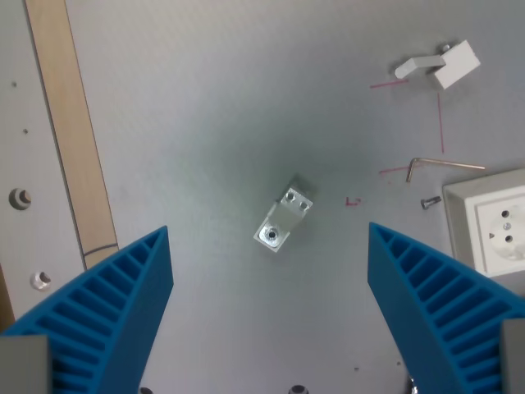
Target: Rotate around base negative y
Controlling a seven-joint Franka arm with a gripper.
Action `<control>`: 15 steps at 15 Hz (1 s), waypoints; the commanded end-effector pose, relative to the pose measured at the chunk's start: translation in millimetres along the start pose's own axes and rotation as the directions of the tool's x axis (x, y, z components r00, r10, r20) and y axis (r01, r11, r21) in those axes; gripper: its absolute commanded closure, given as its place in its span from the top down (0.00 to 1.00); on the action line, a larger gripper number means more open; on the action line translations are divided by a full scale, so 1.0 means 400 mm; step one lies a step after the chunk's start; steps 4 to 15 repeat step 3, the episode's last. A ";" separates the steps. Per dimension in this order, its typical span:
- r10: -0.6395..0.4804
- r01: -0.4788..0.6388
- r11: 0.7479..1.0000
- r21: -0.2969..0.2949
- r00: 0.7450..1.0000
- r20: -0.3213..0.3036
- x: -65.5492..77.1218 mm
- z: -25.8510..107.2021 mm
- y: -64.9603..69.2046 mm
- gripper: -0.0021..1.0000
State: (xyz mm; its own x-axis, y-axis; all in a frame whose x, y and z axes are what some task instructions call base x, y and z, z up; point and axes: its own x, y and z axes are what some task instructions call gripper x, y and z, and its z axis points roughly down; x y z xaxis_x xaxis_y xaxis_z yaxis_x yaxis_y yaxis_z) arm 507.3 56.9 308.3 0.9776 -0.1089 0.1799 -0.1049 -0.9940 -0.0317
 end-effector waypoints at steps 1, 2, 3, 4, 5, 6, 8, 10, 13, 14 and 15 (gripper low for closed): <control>-0.001 0.006 1.000 0.015 0.955 -0.297 -0.038 -0.010 0.007 1.00; -0.001 0.007 1.000 0.017 0.951 -0.310 -0.038 -0.010 0.007 1.00; -0.001 0.007 1.000 0.018 0.947 -0.322 -0.038 -0.010 0.007 1.00; -0.001 0.007 1.000 0.018 0.947 -0.322 -0.038 -0.010 0.007 1.00; -0.001 0.007 1.000 0.018 0.947 -0.322 -0.038 -0.010 0.007 1.00; -0.001 0.007 1.000 0.018 0.947 -0.322 -0.038 -0.010 0.007 1.00; -0.001 0.007 1.000 0.018 0.947 -0.322 -0.038 -0.010 0.007 1.00; -0.001 0.007 1.000 0.018 0.947 -0.322 -0.038 -0.010 0.007 1.00; -0.001 0.007 1.000 0.018 0.947 -0.322 -0.038 -0.010 0.007 1.00; -0.001 0.007 1.000 0.018 0.947 -0.322 -0.038 -0.010 0.007 1.00; -0.001 0.007 1.000 0.018 0.947 -0.322 -0.038 -0.010 0.007 1.00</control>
